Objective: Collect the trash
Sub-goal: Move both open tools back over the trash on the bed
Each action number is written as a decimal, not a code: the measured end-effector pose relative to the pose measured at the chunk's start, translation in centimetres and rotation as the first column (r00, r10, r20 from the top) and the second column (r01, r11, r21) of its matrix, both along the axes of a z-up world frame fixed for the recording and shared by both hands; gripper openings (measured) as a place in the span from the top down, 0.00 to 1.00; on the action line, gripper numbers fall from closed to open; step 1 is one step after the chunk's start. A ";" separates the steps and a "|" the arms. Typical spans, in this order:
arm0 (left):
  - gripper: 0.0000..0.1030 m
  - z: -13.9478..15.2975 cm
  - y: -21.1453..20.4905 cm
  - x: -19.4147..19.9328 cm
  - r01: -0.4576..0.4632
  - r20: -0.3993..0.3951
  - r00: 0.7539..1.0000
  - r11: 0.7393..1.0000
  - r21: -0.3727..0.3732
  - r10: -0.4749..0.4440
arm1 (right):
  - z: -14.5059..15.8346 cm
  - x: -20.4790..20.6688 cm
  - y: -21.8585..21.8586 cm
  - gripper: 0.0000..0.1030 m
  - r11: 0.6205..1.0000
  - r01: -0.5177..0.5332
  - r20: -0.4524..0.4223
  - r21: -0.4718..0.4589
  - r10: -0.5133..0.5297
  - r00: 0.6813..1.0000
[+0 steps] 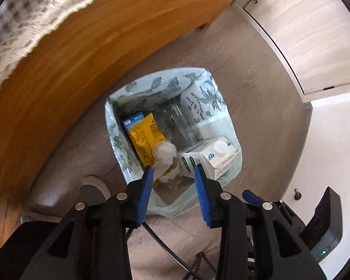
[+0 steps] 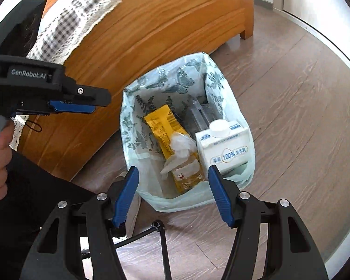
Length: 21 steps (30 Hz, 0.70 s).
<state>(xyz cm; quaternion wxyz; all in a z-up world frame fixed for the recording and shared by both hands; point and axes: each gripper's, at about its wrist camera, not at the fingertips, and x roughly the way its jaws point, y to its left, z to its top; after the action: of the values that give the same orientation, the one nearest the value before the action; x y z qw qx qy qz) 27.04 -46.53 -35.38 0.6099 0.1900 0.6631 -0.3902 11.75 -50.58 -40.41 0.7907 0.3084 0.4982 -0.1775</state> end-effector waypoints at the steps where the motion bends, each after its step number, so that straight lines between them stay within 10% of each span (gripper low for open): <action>1: 0.67 0.4 0.2 0.1 -0.009 -0.010 1.000 1.000 -0.015 0.009 | 0.4 0.2 0.2 0.42 1.000 -0.008 0.000 -0.010 0.008 1.000; 5: 0.67 2.3 1.4 0.7 -0.060 -0.047 0.997 0.994 -0.088 0.056 | 2.7 1.5 0.3 0.42 0.993 -0.051 -0.026 -0.103 0.048 0.998; 13: 0.51 9.9 6.7 3.5 -0.119 0.139 0.977 0.952 -0.284 0.163 | 9.1 5.3 0.1 0.42 0.960 -0.078 -0.025 -0.270 0.074 0.997; 21: 0.42 20.2 17.2 14.4 -0.259 0.265 0.869 0.841 -0.475 0.418 | 17.7 15.1 4.6 0.40 0.908 -0.152 0.143 -0.392 0.223 0.964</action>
<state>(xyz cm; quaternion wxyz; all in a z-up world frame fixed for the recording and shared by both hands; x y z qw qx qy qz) 41.41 -29.36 -15.19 0.8068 -0.0018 0.4626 -0.3676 26.85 -45.95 -22.70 0.8913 0.1163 0.4067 -0.1635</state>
